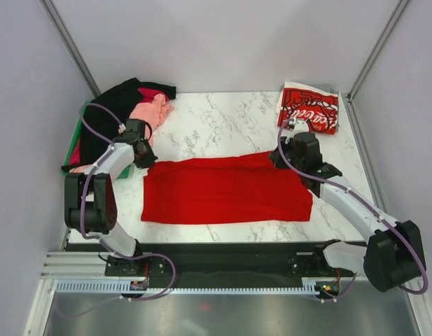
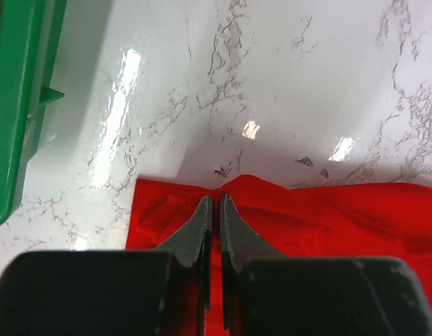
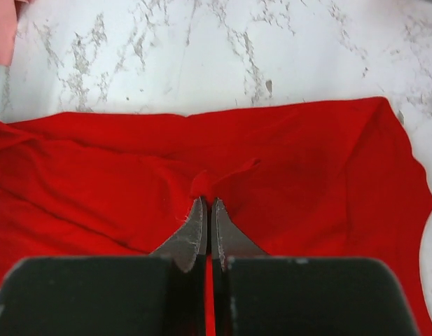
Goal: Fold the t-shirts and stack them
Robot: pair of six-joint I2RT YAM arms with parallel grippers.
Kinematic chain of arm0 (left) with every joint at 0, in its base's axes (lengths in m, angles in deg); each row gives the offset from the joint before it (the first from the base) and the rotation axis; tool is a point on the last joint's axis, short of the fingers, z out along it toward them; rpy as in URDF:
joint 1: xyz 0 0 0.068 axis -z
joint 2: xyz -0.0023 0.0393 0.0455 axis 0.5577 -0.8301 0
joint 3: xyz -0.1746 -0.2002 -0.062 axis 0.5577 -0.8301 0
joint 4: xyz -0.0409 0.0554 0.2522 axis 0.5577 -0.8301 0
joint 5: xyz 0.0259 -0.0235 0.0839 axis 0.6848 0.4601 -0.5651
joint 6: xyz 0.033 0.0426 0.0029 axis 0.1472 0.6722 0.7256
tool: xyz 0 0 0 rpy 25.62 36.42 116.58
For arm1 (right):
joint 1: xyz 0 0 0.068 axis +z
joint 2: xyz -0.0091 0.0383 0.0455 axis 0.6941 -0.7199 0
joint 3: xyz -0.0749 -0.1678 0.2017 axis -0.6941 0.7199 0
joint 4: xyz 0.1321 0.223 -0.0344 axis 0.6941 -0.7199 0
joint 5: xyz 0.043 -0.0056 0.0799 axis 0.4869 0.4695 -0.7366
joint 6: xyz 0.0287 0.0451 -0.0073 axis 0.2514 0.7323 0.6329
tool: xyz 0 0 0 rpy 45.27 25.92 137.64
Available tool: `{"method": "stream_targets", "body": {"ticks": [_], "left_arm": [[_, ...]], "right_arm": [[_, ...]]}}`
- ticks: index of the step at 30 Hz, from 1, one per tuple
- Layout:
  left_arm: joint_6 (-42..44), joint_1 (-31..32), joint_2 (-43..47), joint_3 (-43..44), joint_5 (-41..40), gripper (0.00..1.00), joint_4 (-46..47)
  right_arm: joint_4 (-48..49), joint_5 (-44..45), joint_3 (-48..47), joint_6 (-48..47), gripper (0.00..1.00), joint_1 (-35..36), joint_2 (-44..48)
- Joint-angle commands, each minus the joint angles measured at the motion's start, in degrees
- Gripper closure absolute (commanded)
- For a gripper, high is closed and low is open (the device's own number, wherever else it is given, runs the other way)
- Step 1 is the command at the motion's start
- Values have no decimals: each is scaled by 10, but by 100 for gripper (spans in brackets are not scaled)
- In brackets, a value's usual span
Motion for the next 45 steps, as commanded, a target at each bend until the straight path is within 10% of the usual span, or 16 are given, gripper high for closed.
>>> {"method": "stream_targets", "body": {"ticks": [1,25,27,29,30,32,40,45], "left_arm": [[-8,2,29,-5,-25,98,27],[-8,13,119,-37,-90,91,16],[-49,13,166,-81,-132,51,2],[-104,9,247,-146,-146,1,4],[-110,3,269,-165,-135,0,11],[-104,0,307,-190,-128,0,27],[-63,9,242,-113,-104,0,33],[-16,119,136,-37,-116,2,41]], "right_arm": [[9,24,45,15,100,3,43],[-84,84,184,80,100,3,276],[-104,118,208,118,99,3,325],[-142,157,217,149,61,2,389],[-149,189,225,184,23,3,410],[-147,194,228,198,2,3,455],[-86,123,211,204,2,3,380],[-9,44,223,213,5,5,262]]}}
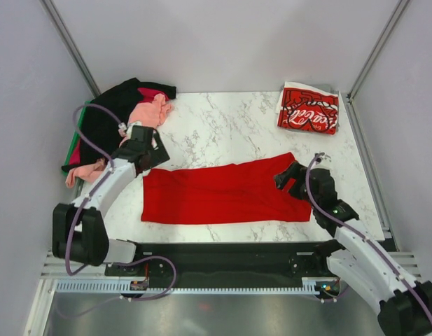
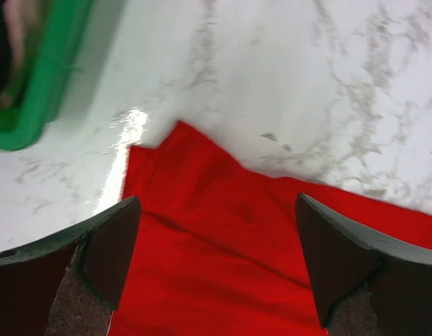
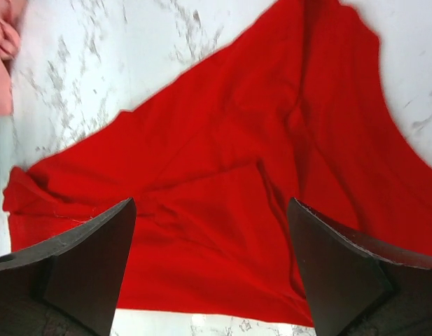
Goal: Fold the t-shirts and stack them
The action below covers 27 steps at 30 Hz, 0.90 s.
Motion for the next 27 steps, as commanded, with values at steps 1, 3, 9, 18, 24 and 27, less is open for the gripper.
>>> {"method": "stream_targets", "body": {"ticks": [1,3,9,18,24,27], "left_arm": [[44,72,-59,72,2,3,32],[45,100,-93,90,40,9,32],[40,148,-221,140,103,18,29],[43,191,-244,144,98,27,16],[29,196,-192,112,26,36,-16],[29,197,-183,109,-57,36,-38]], "right_arm": [[69,-60,-8,13,5,3,-83],[80,-69,-20,4,5,8,-117],[97,-70,-45,-7,5,10,-223],[111,-70,-39,-10,5,11,-261],[115,-69,-25,-11,5,11,-262],[120,-69,-23,-13,5,10,-266]]}}
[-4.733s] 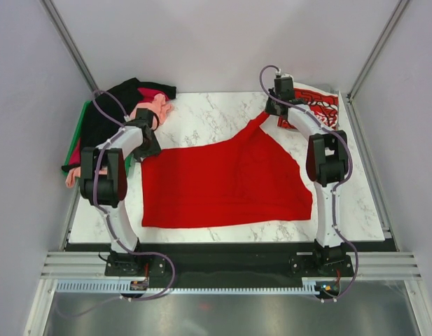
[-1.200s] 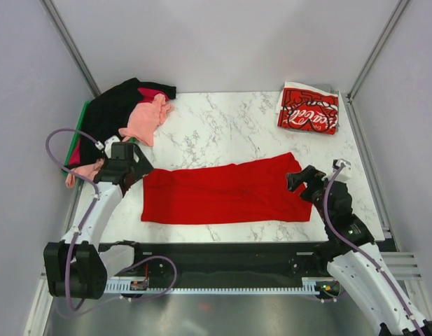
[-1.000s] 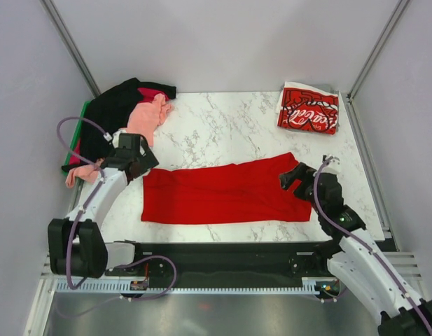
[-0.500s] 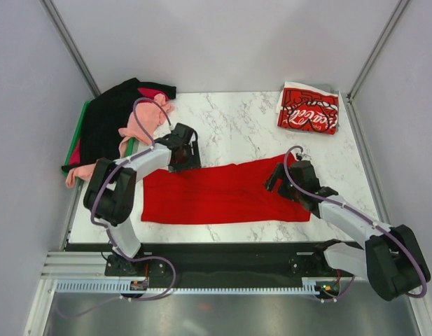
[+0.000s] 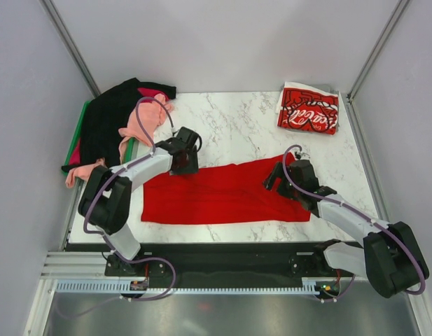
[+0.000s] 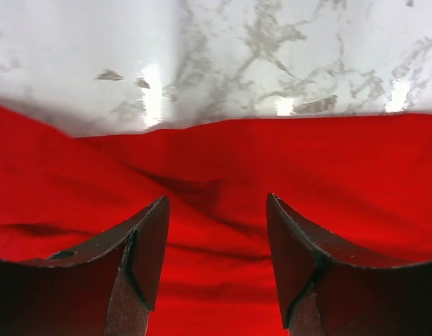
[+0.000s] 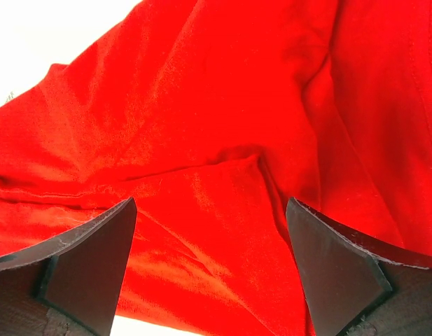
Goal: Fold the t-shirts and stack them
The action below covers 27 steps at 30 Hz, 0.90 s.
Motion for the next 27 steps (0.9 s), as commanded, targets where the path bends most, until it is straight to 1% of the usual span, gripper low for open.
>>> {"method": "stream_targets", "body": {"ticks": [1,2,3,6,10,11,14,19,23,27], "left_arm": [[8,2,33,3,-119,35,-36],[12,2,33,7,-139,34,-42],[18,1,33,11,-182,34,-50],[26,-15,18,30,-216,34,-64],[34,-78,-9,46,-174,34,-63],[34,-106,-19,50,-161,34,-61],[38,-146,-41,65,-129,35,-54],[43,-180,-83,86,-98,37,-46],[32,-208,-112,88,-52,40,-39],[27,-212,-125,79,-28,43,-23]], "right_arm": [[24,-5,2,-5,5,2,-3],[25,-5,4,-6,5,2,-4],[27,-4,6,-7,5,2,-4],[32,-4,12,-6,5,2,-6],[63,-29,16,-11,5,2,-30],[65,-35,14,-12,5,1,-35],[71,-47,7,-17,6,1,-58],[76,-59,1,-19,6,2,-82],[79,-61,1,-20,7,2,-86],[79,-62,-1,-21,7,1,-92]]}}
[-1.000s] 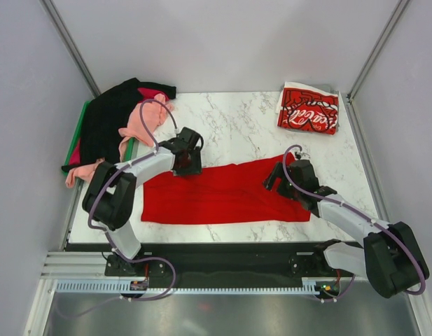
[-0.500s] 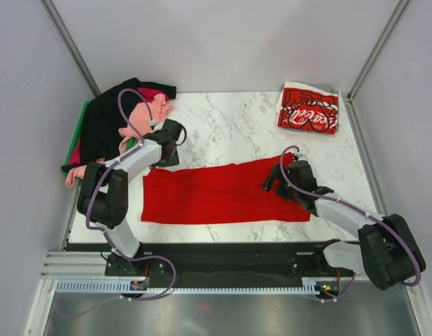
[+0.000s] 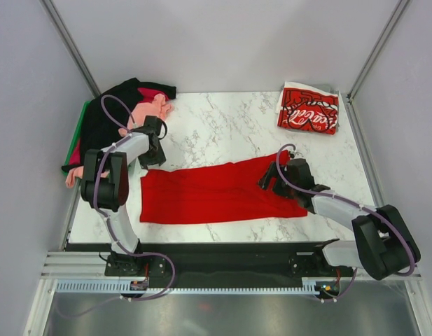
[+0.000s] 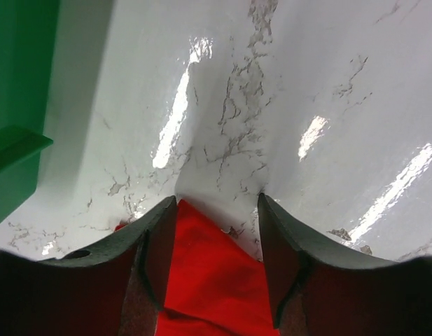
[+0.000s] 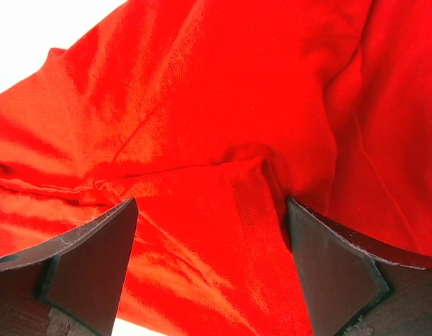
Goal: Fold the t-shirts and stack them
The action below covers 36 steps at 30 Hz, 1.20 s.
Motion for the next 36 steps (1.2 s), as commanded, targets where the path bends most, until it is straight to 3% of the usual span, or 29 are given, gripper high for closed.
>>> {"method": "stream_targets", "body": {"ticks": [1,3,10,12,13,23,33,35,36], "left_arm": [[0,-6,-17,1,35,44,17],[-6,-7,-15,-12,35,47,21],[-8,-8,10,-21,31,83,26],[-5,-8,26,-24,31,88,26],[-4,-8,32,-26,32,97,25],[-13,-8,169,-72,12,98,5],[-81,-9,358,-201,-24,98,-40],[-106,-9,400,-227,-35,93,-62],[-118,-11,418,-234,-45,79,-76]], "right_arm": [[-9,-13,-7,-6,7,1,-17],[-9,-14,-8,-6,7,2,-19],[-9,-15,-8,-6,7,1,-21],[-9,-14,-8,-6,7,1,-21],[-9,-14,-7,-6,7,2,-21],[-7,-18,-9,-6,7,0,-25],[-6,-23,-10,-9,7,0,-28],[-7,-22,-9,-9,7,-2,-23],[-9,-20,-8,-9,7,-3,-19]]}}
